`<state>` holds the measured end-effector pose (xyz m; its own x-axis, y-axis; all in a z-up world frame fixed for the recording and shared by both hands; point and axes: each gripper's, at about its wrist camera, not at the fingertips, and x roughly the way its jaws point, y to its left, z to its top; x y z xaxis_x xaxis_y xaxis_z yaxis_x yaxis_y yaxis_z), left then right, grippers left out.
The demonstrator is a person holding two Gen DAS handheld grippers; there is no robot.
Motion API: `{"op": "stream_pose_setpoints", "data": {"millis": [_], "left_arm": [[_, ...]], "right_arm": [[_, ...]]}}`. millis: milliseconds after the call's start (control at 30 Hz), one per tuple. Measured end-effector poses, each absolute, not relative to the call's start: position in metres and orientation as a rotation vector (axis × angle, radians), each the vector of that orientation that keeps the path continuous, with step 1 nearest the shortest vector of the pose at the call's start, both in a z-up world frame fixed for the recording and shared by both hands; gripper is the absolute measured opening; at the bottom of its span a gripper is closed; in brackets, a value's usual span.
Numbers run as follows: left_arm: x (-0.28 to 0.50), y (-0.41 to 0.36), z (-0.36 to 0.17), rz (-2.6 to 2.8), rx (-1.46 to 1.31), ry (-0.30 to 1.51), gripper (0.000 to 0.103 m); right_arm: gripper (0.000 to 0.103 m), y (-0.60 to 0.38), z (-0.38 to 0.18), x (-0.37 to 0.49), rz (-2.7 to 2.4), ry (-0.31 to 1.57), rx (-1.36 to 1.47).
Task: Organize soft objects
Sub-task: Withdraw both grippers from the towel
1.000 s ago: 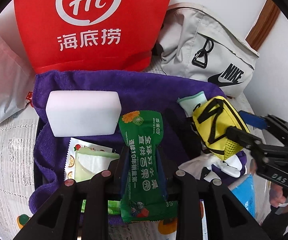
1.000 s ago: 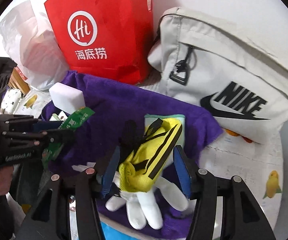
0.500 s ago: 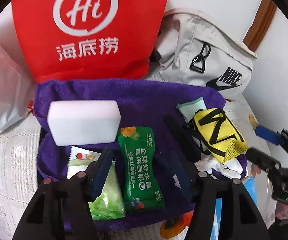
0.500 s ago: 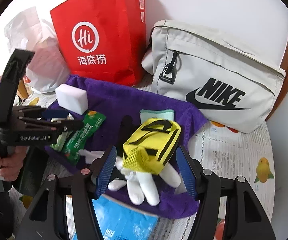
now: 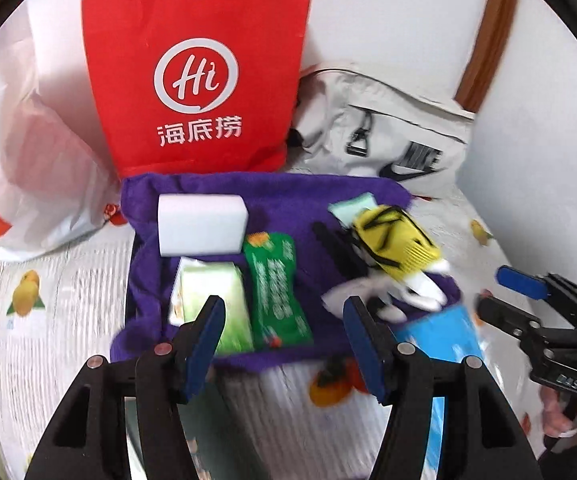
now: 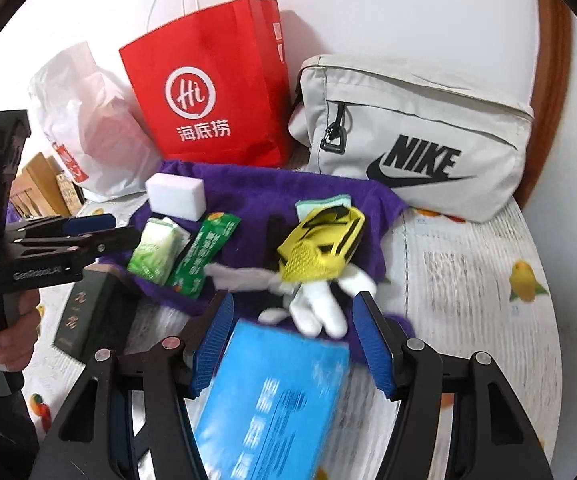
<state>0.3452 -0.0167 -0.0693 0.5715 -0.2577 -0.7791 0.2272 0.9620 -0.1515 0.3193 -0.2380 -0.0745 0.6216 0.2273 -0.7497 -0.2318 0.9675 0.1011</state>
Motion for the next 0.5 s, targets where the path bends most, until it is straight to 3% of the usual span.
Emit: {"op": "stream_pose_setpoints", "data": {"millis": [500], "left_arm": [[0.214, -0.034, -0.087, -0.336, 0.011, 0.974, 0.059]], "right_arm": [[0.062, -0.241, -0.08, 0.193, 0.302, 0.846, 0.054]]}}
